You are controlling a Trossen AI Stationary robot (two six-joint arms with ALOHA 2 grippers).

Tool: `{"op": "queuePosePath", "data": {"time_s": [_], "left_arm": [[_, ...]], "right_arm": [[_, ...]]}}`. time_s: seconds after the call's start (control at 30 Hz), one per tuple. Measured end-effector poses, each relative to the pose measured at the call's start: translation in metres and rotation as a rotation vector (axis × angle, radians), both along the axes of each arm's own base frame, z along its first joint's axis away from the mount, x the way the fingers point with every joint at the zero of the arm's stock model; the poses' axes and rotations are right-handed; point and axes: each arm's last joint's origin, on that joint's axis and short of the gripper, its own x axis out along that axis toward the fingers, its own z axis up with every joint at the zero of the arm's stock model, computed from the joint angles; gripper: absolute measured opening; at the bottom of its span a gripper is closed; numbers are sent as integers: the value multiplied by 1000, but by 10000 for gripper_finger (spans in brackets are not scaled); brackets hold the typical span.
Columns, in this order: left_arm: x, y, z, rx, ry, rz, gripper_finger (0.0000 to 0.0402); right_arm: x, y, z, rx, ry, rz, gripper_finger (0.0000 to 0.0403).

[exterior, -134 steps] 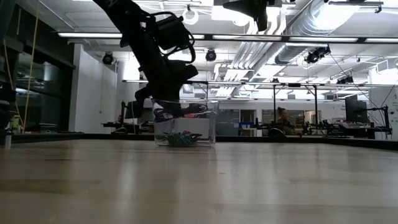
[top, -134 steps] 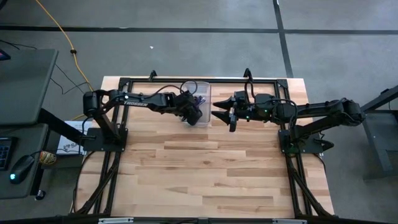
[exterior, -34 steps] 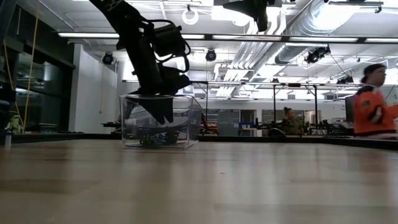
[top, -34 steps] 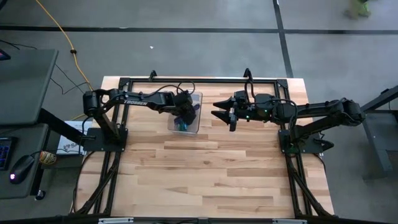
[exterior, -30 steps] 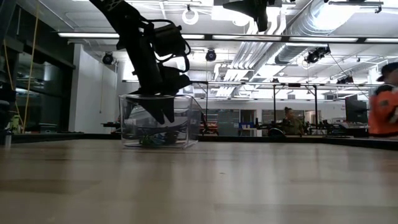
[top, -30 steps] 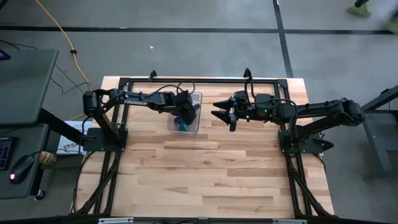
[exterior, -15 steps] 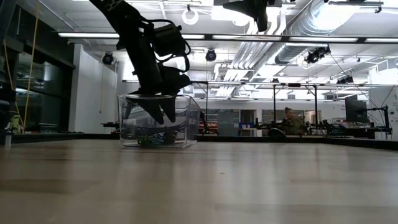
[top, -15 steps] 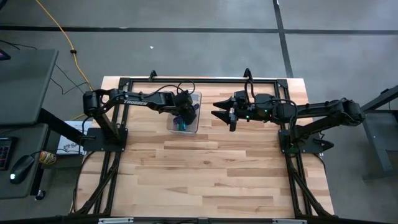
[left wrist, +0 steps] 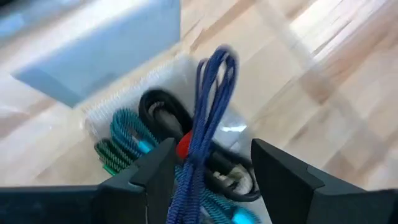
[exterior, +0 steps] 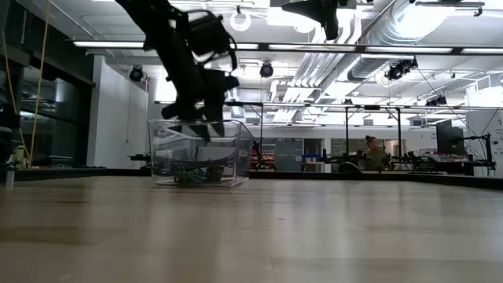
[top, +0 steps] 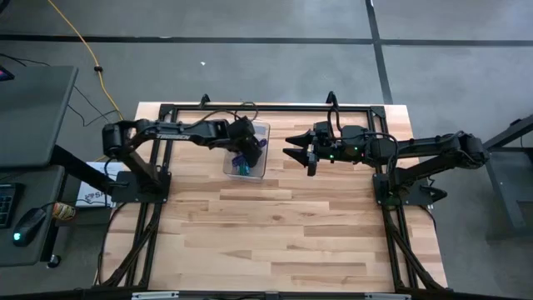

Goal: Pick and place USB-C Cables
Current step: Return to Home Position

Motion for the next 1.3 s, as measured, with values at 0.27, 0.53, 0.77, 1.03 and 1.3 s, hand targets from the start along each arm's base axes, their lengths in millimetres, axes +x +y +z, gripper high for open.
{"op": "queuePosePath", "data": {"time_s": [0.27,0.53,0.77,1.03,1.3], "left_arm": [[-9,-4,83,140,-217,-45,188],[-48,-24,175,398,-478,-83,188],[-68,-32,196,495,-531,-70,188],[-57,-57,197,487,-611,-245,188],[-70,-133,183,488,-944,-527,188]], "right_arm": [[0,0,0,-2,0,1,226],[0,0,0,-2,0,0,226],[0,0,0,-2,0,0,226],[0,0,0,-2,0,0,226],[0,0,0,-20,2,1,226]]}}
